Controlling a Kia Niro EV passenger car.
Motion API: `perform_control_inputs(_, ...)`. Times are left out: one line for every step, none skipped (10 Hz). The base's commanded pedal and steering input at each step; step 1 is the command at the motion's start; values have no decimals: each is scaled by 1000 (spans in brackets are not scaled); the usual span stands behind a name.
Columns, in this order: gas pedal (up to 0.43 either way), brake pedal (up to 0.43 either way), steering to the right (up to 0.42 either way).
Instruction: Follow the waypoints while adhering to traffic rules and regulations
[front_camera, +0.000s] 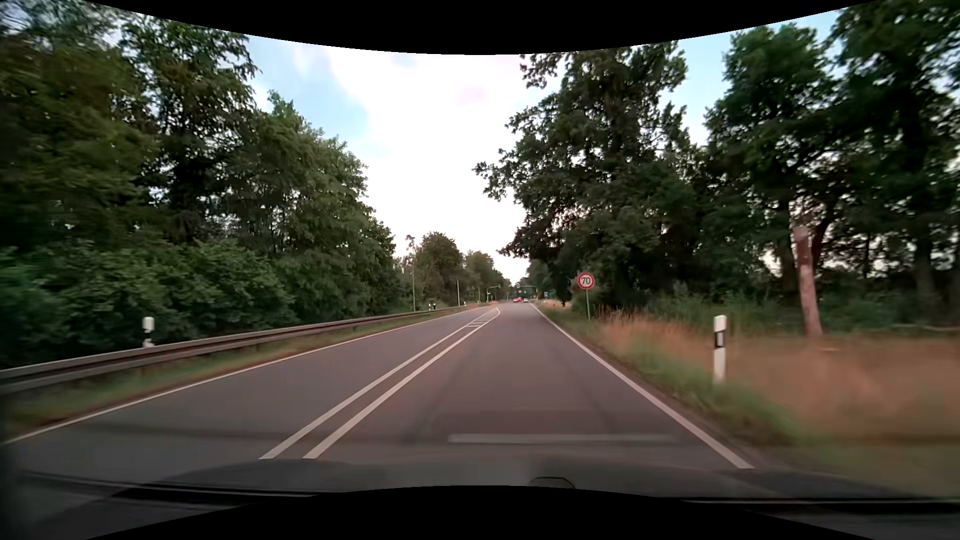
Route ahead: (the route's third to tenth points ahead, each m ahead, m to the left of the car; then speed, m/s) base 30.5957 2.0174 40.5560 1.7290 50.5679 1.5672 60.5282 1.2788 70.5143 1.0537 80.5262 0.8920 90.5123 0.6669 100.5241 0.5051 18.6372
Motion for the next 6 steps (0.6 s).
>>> perform_control_inputs(0, 0, 0)
perform_control_inputs(0, 0, 0)
perform_control_inputs(0, 0, -2)
perform_control_inputs(0, 0, -5)
perform_control_inputs(0, 0, -6)
perform_control_inputs(0, 0, -8)
